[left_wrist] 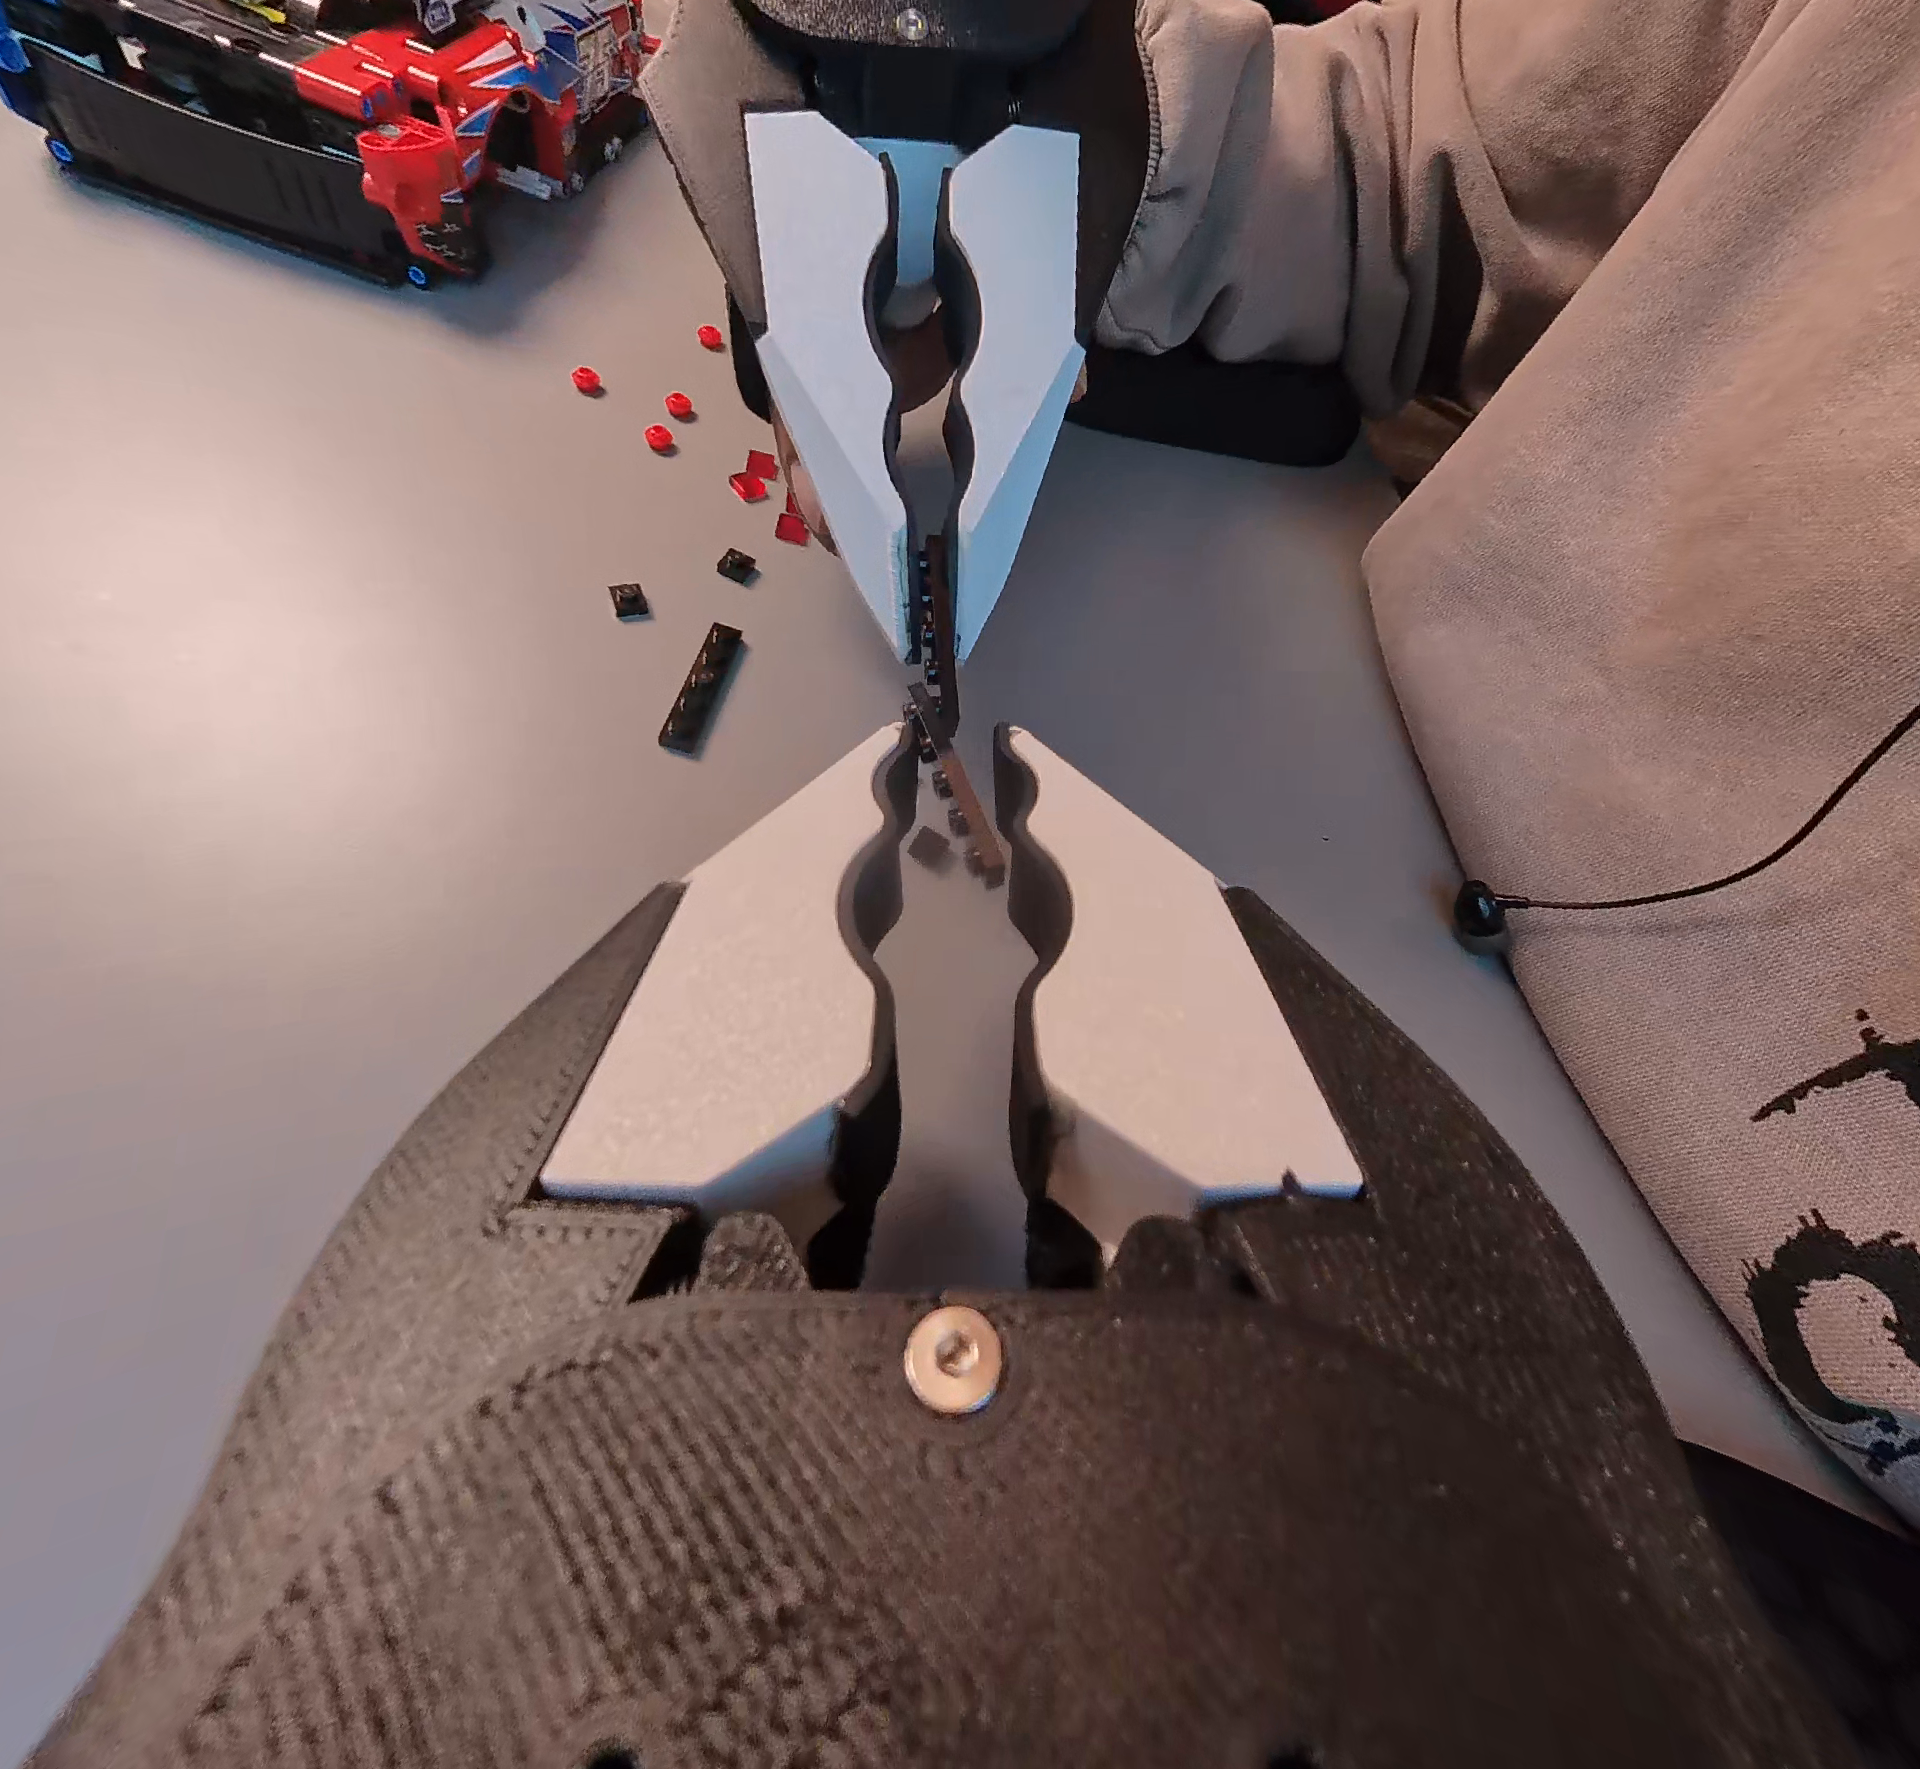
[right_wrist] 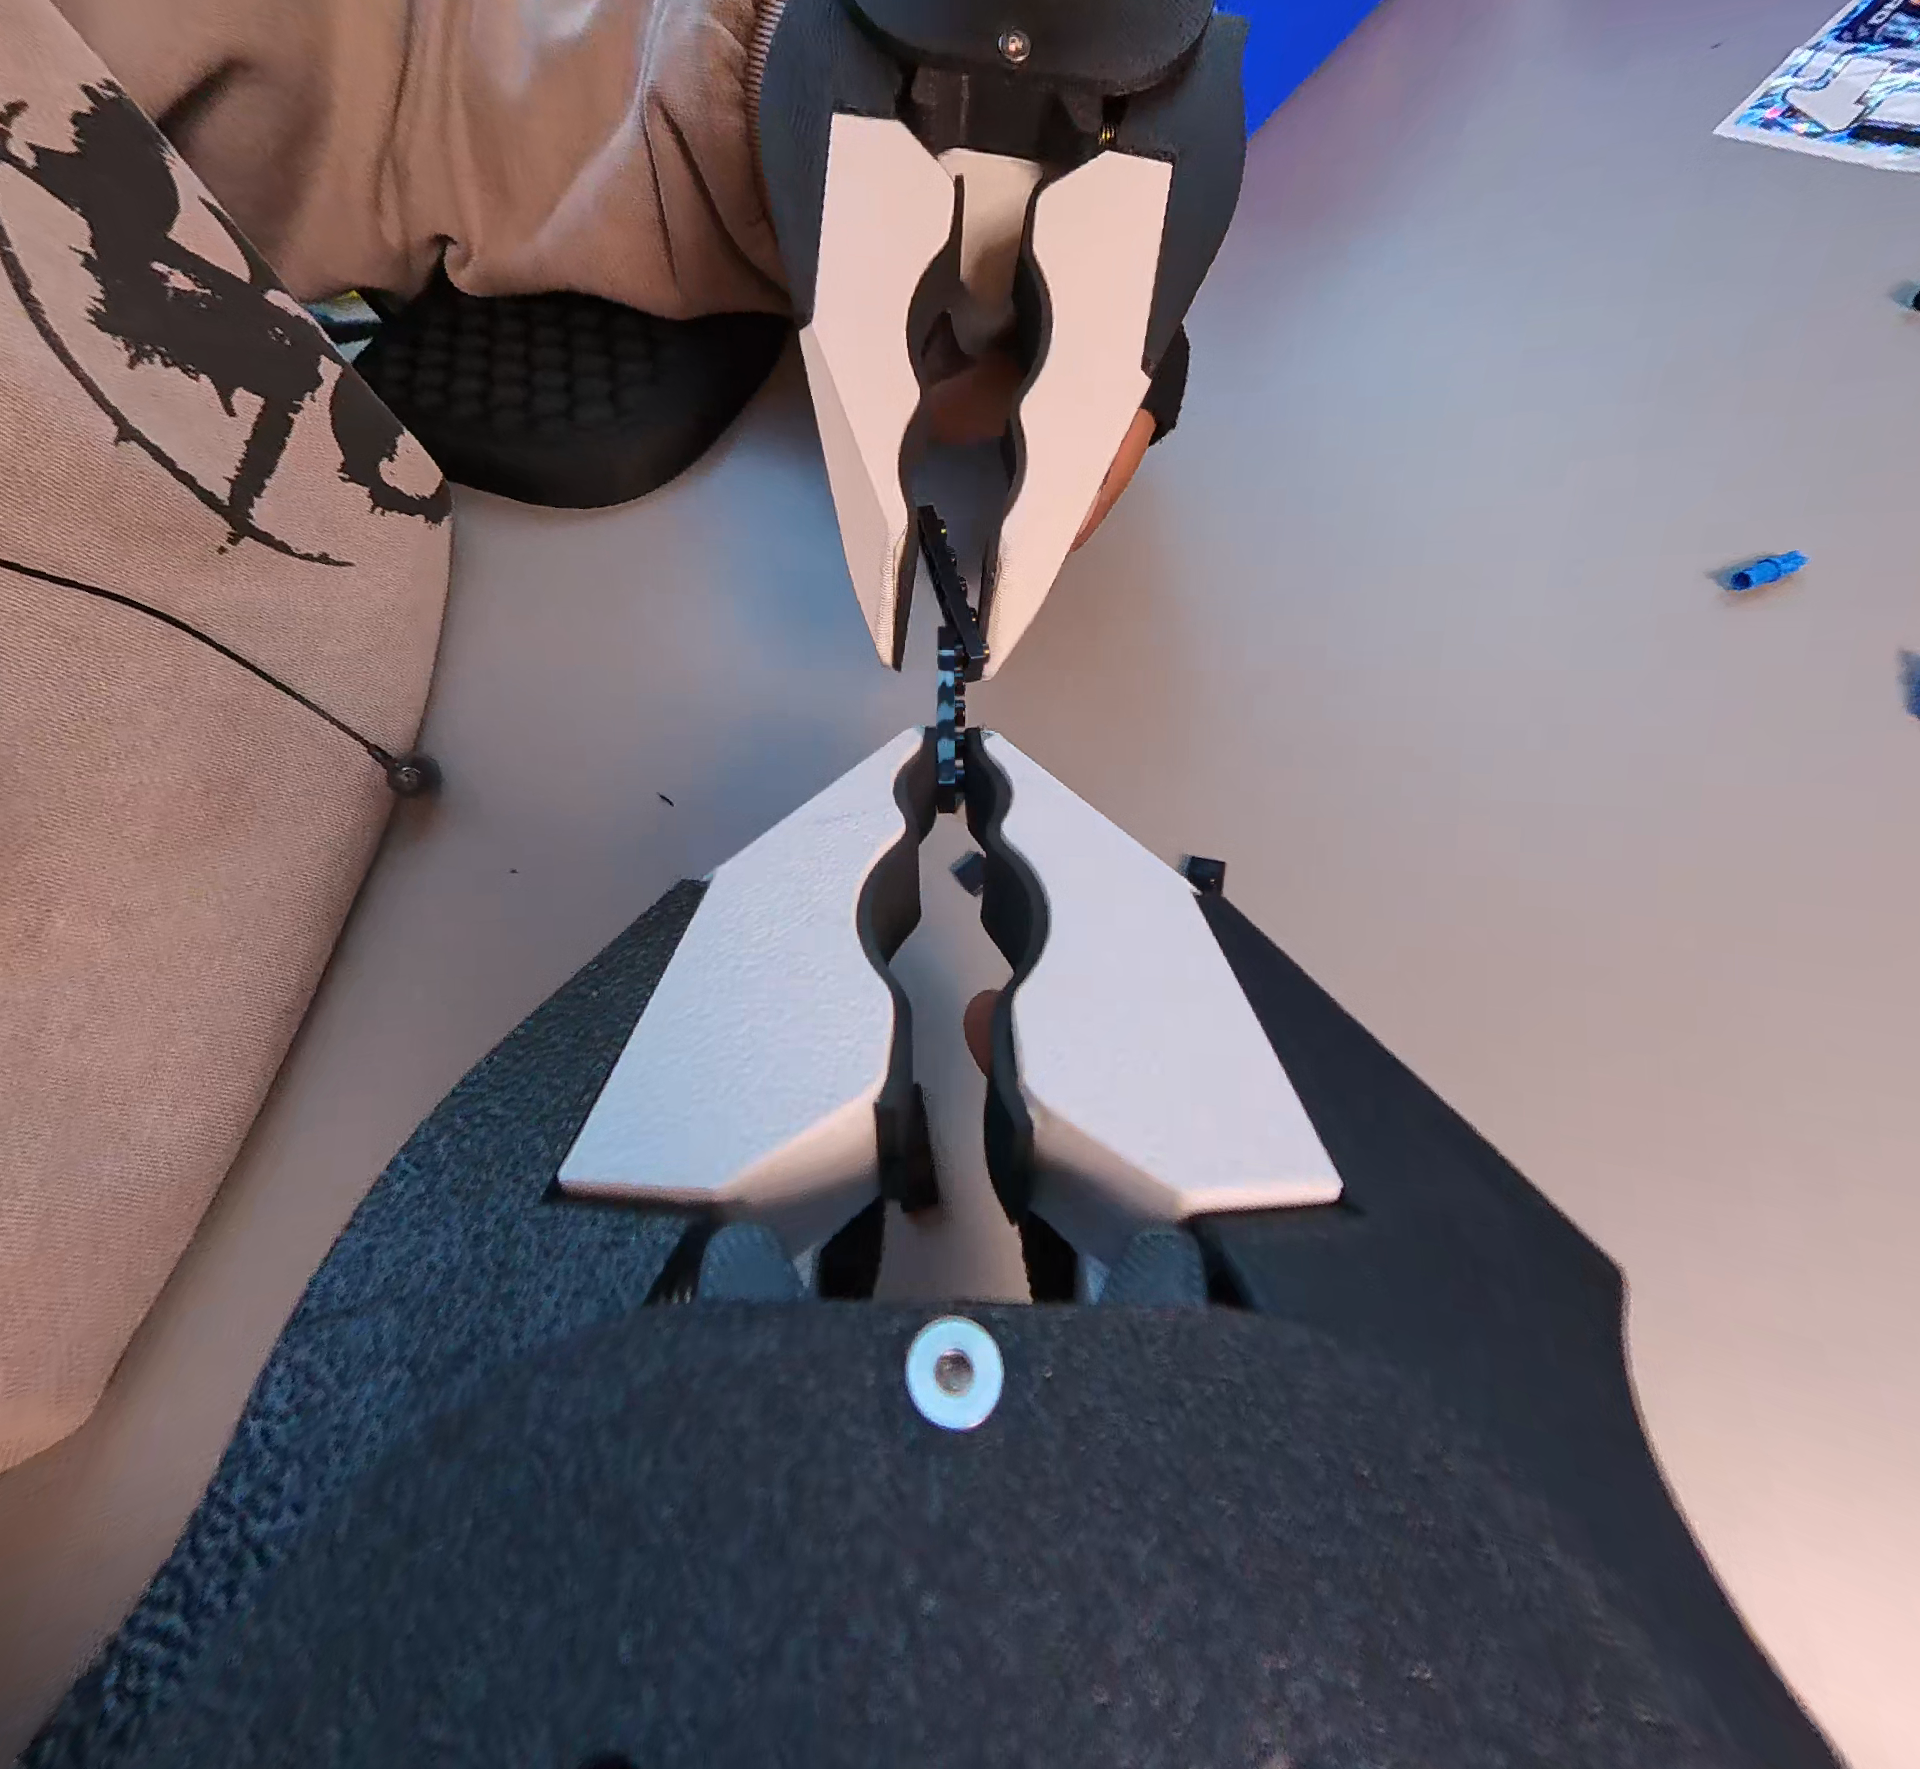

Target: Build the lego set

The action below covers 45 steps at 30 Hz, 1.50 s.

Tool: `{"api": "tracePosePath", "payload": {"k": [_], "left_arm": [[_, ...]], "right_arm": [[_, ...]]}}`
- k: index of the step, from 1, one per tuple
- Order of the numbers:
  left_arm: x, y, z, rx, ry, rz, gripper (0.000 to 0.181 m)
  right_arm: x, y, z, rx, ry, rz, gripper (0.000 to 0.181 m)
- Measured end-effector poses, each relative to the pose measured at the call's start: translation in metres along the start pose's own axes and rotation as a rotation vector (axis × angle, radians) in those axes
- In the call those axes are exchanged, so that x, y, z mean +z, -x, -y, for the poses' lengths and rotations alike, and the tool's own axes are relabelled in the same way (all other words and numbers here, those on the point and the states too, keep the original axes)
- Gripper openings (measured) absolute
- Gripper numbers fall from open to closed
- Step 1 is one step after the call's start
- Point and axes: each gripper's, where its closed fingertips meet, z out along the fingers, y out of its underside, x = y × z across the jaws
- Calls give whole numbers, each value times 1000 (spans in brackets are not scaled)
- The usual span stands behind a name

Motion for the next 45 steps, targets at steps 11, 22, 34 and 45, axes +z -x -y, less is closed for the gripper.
{"api": "tracePosePath", "payload": {"k": [11,22,34,45], "left_arm": [[6,-2,-3,34,53,35,8],[6,4,-12,44,90,64,18],[10,25,-33,78,236,208,2],[5,24,-45,194,358,261,23]], "right_arm": [[3,6,0,-65,-2,13,2],[-2,-10,-2,27,-9,-33,2],[4,-3,-17,-12,79,-9,2],[15,-9,-33,-76,212,-103,2]]}}
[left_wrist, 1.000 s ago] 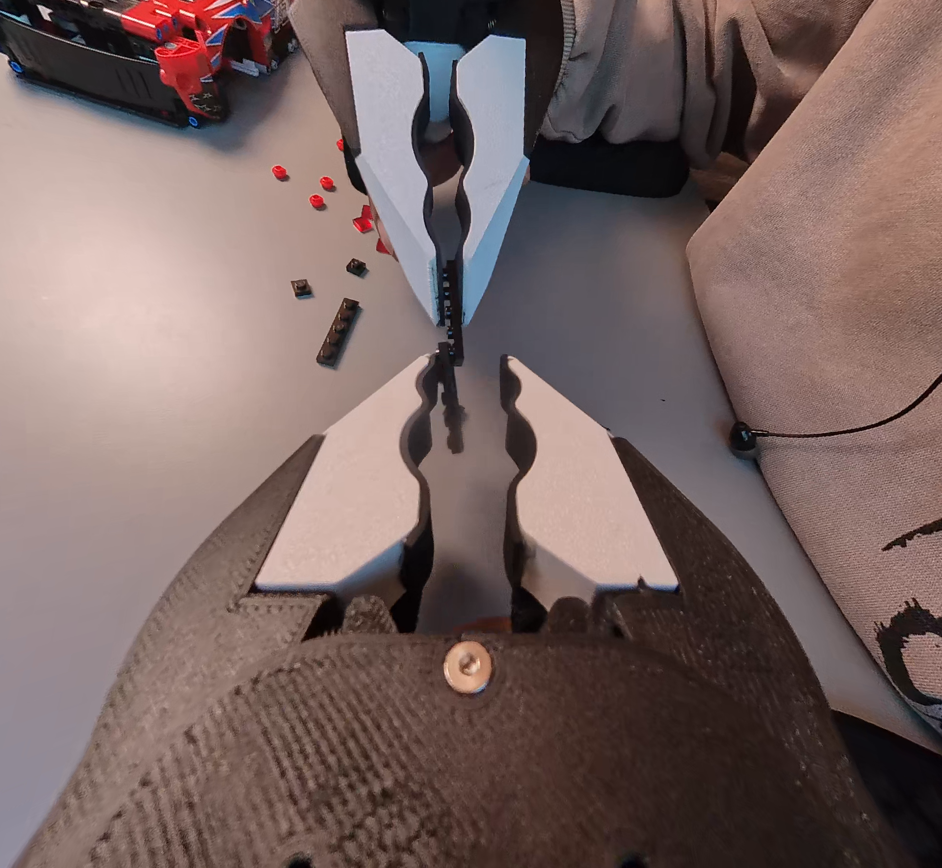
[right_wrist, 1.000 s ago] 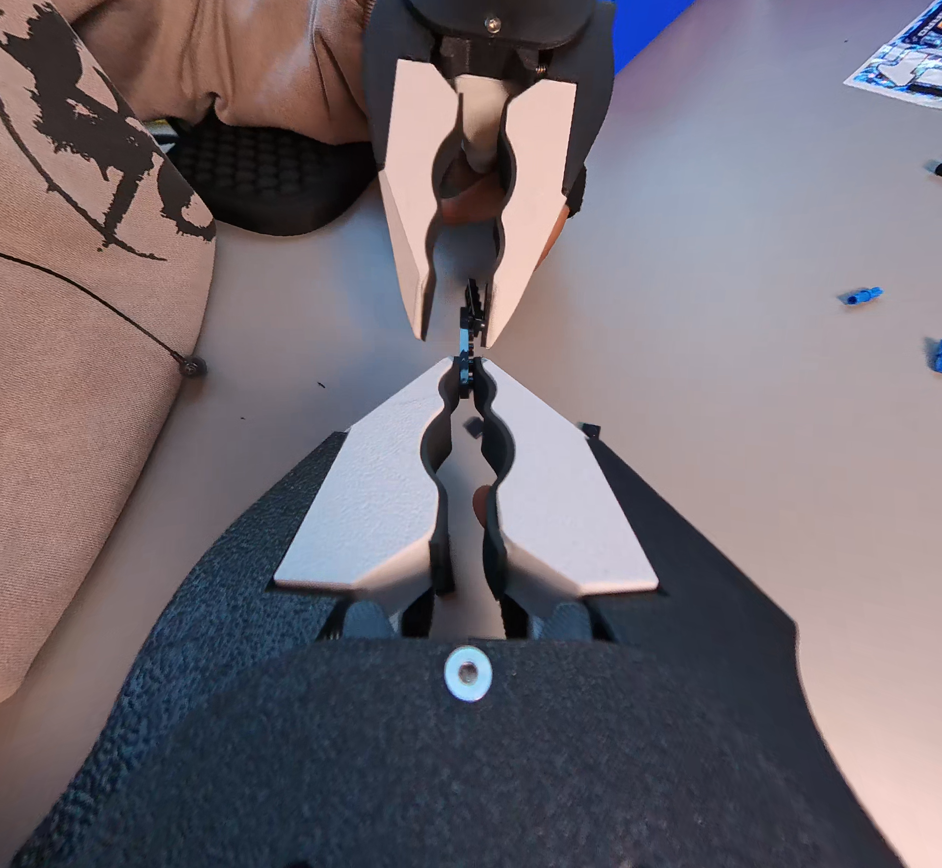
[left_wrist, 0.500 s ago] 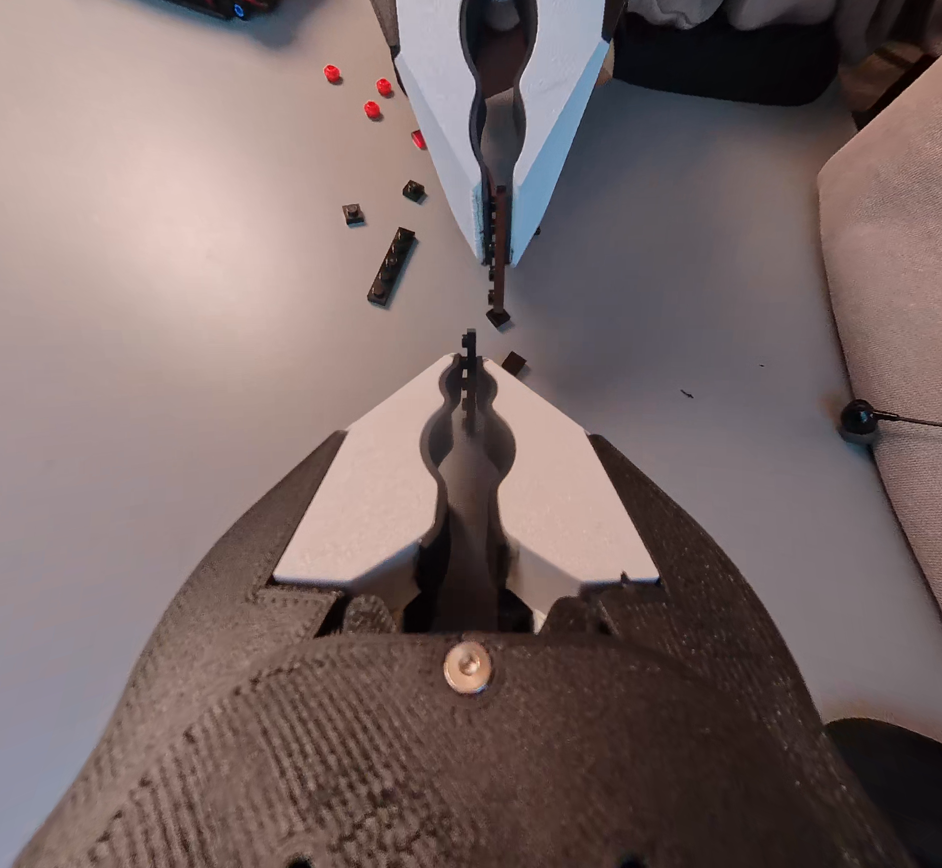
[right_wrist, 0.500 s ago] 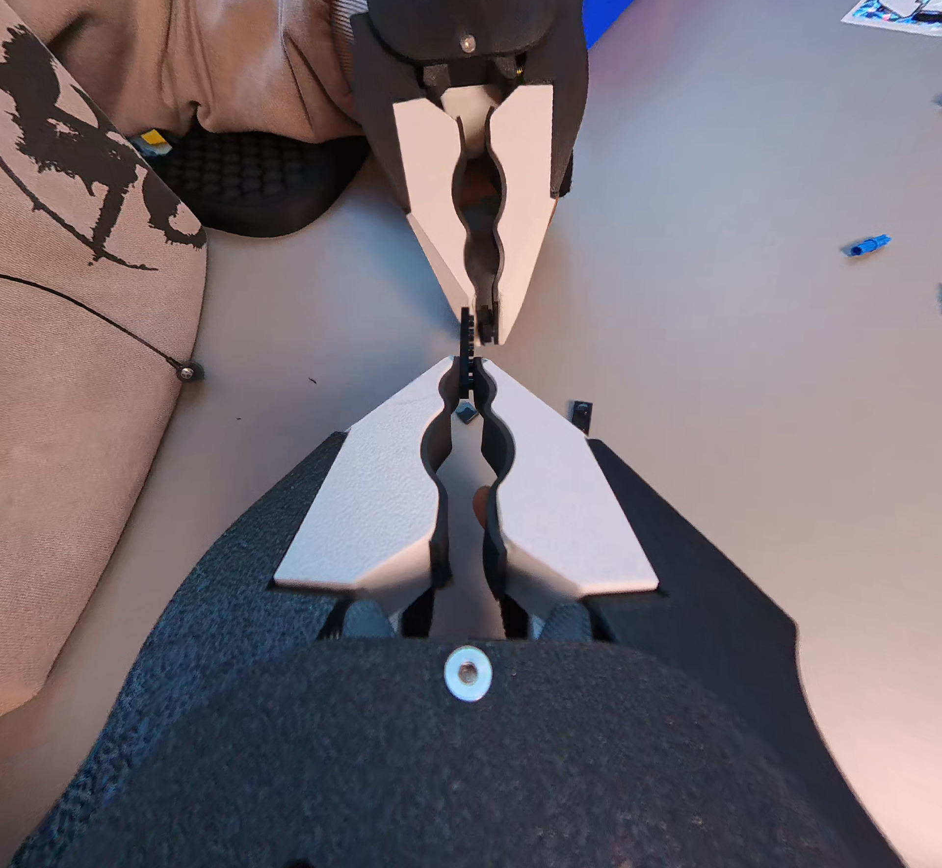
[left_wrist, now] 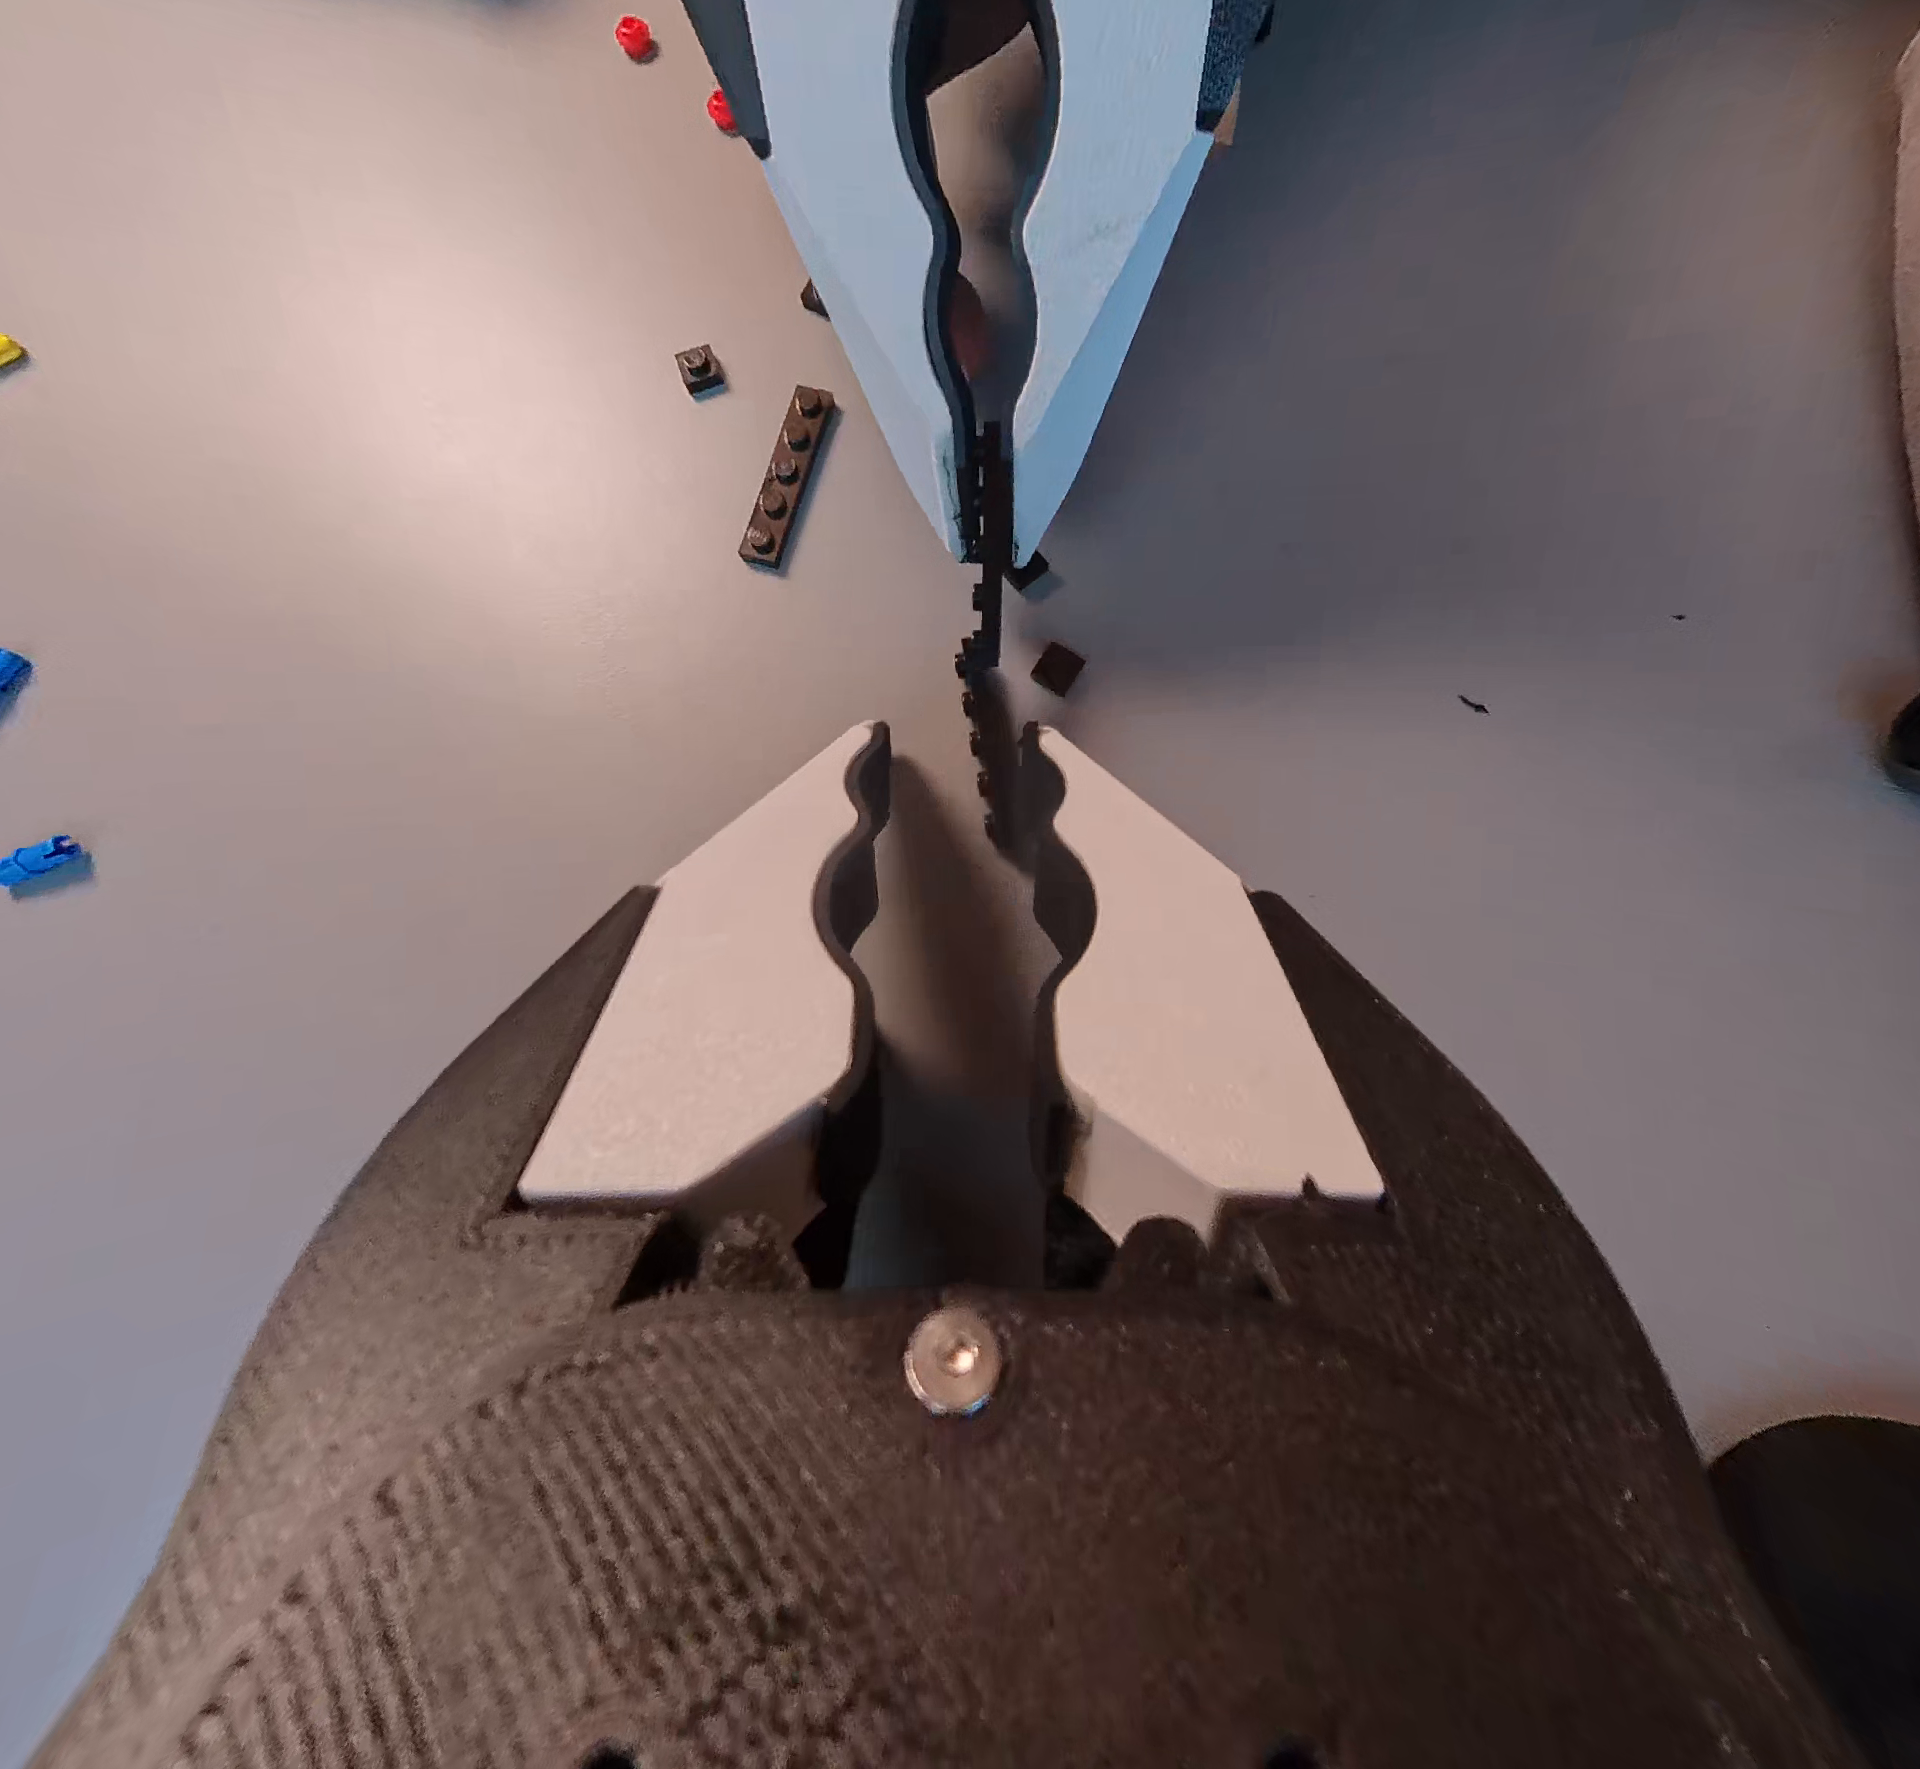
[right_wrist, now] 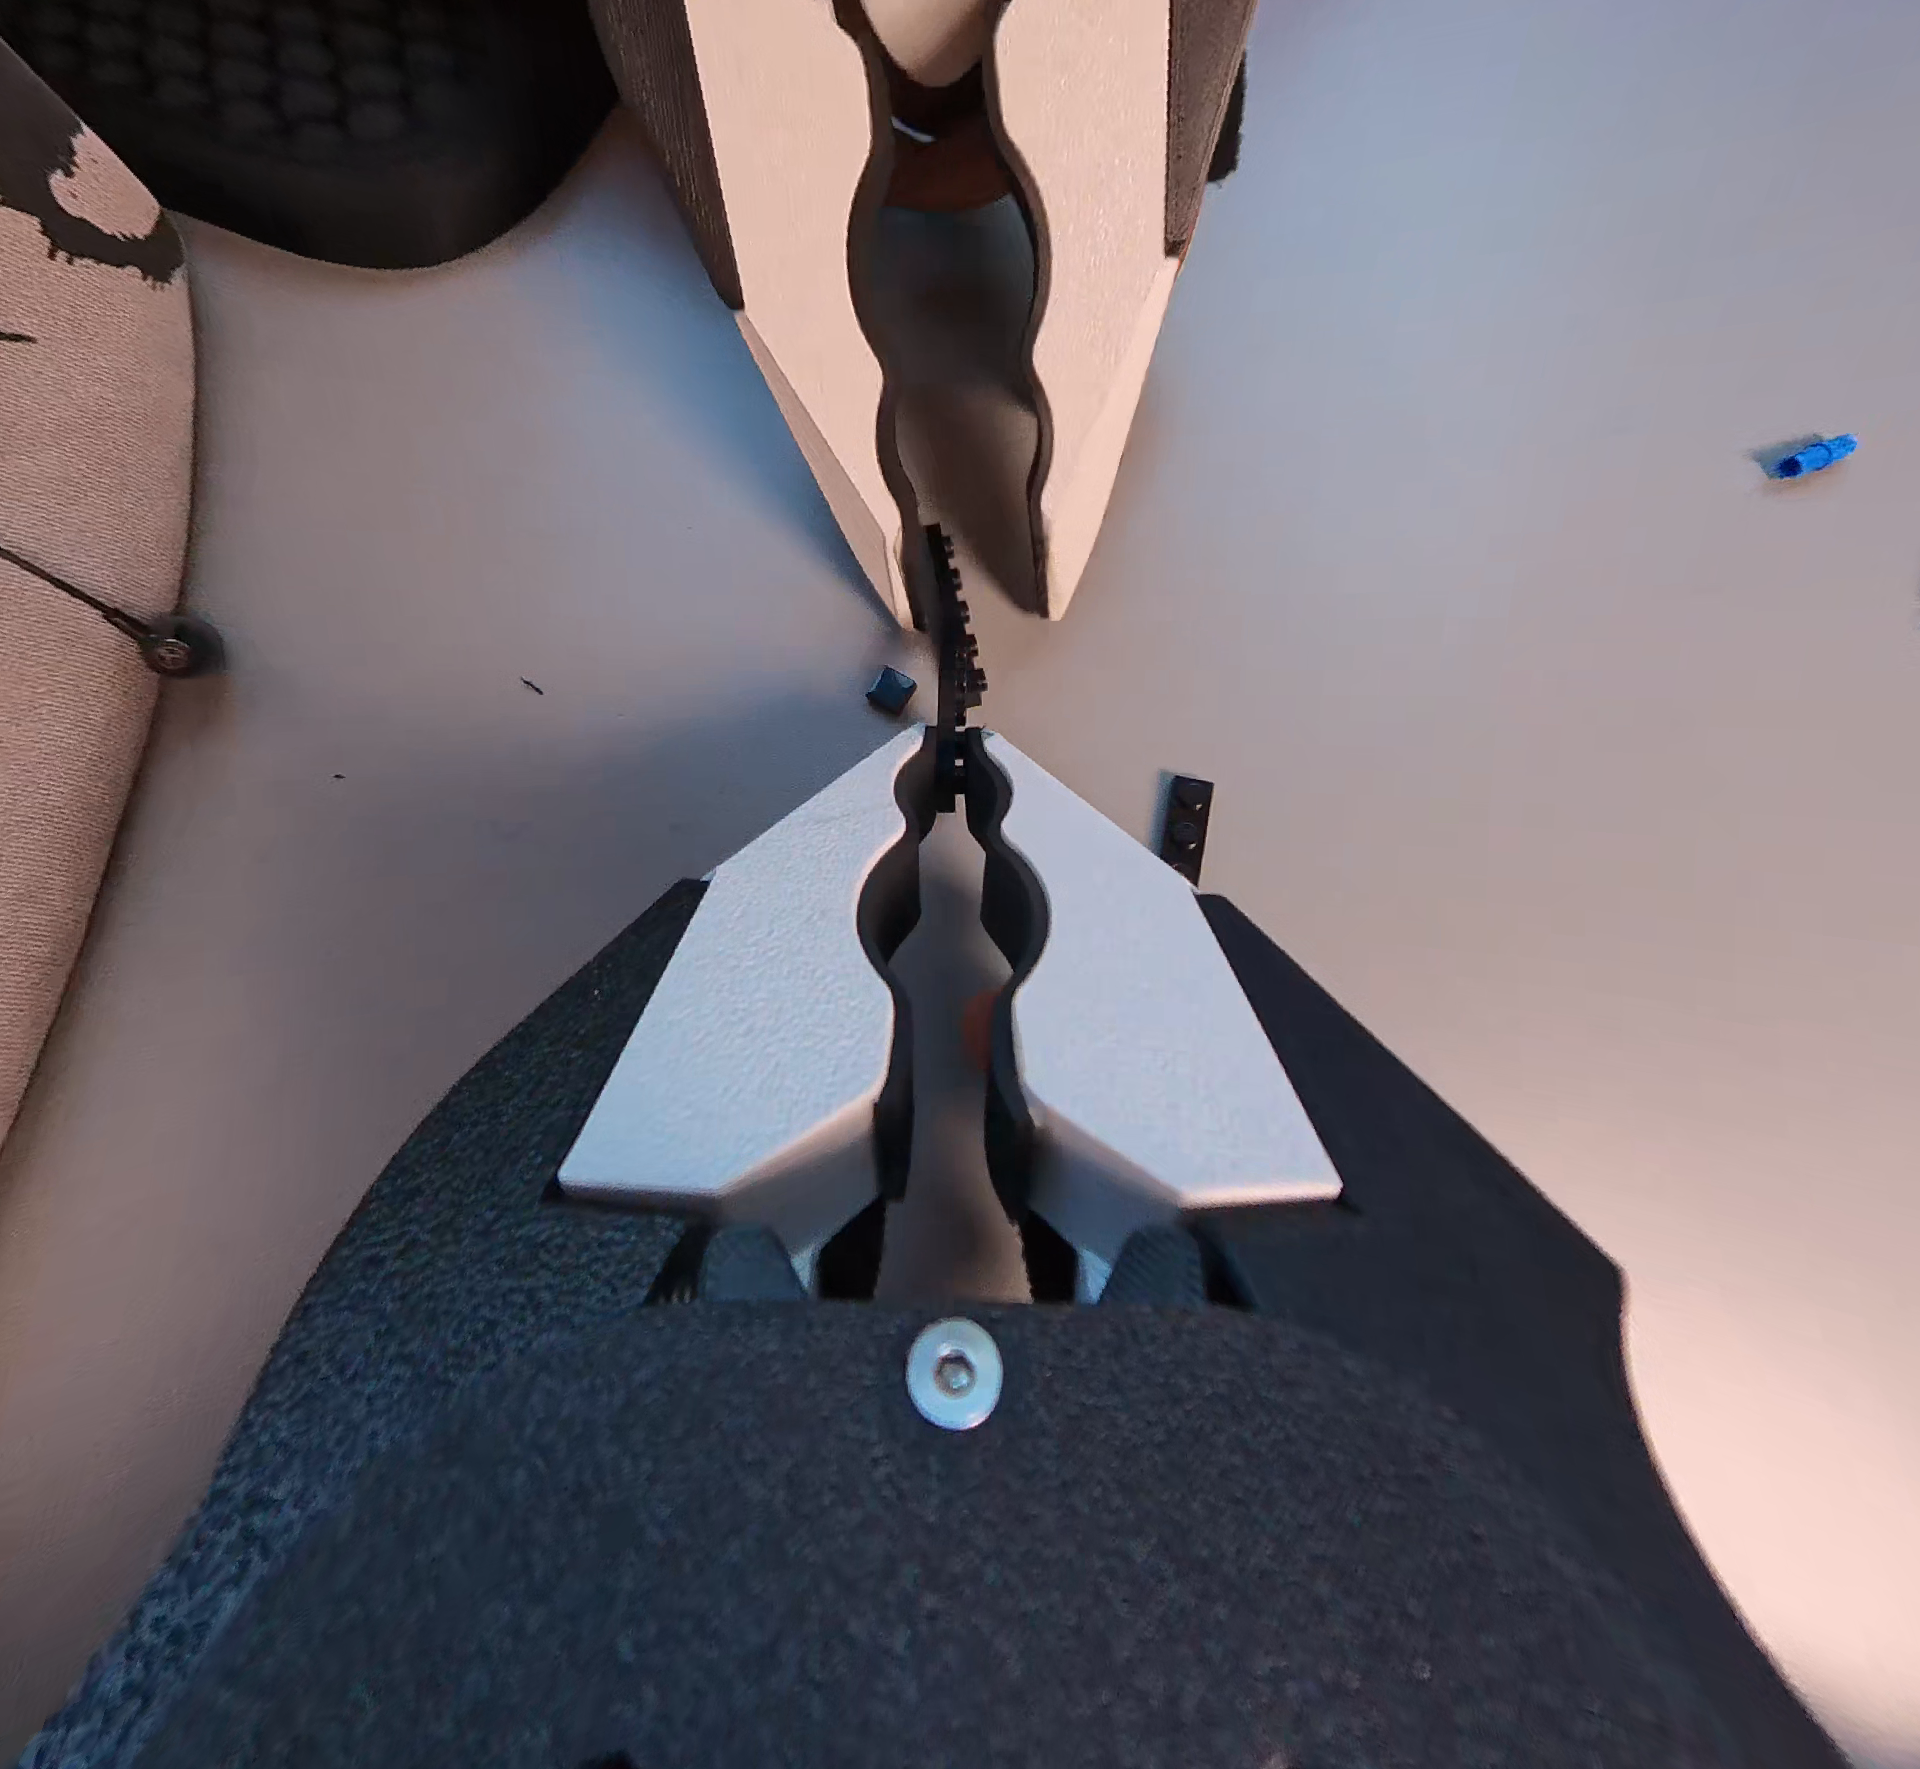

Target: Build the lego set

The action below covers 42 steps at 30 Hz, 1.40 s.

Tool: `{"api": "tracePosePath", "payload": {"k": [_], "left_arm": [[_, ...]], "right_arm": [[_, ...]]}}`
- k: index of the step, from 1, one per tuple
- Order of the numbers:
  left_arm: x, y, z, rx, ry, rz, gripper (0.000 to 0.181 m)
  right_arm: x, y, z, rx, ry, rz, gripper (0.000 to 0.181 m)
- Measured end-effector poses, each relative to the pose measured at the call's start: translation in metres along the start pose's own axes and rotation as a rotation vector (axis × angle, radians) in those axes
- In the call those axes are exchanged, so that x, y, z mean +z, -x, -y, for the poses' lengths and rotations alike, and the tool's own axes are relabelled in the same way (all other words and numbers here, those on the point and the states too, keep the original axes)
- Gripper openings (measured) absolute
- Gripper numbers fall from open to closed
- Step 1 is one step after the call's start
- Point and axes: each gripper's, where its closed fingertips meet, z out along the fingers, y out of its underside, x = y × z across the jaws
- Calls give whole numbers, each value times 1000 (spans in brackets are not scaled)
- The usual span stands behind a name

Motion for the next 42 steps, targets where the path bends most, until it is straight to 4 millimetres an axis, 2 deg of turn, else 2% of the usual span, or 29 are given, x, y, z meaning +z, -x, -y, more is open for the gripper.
{"api": "tracePosePath", "payload": {"k": [5,9,15,21,42], "left_arm": [[-6,-4,-7,23,53,-12,24],[-3,-6,-4,18,45,-20,19],[0,-8,-1,1,13,-37,22],[4,-5,3,-8,-1,-17,14],[7,-5,6,22,-3,13,8]], "right_arm": [[2,3,-1,-23,30,5,2],[7,4,0,-40,60,2,2],[11,1,-2,-40,126,-6,2],[14,-1,-5,-51,194,-23,2],[13,-4,-6,-53,219,-69,11]]}}
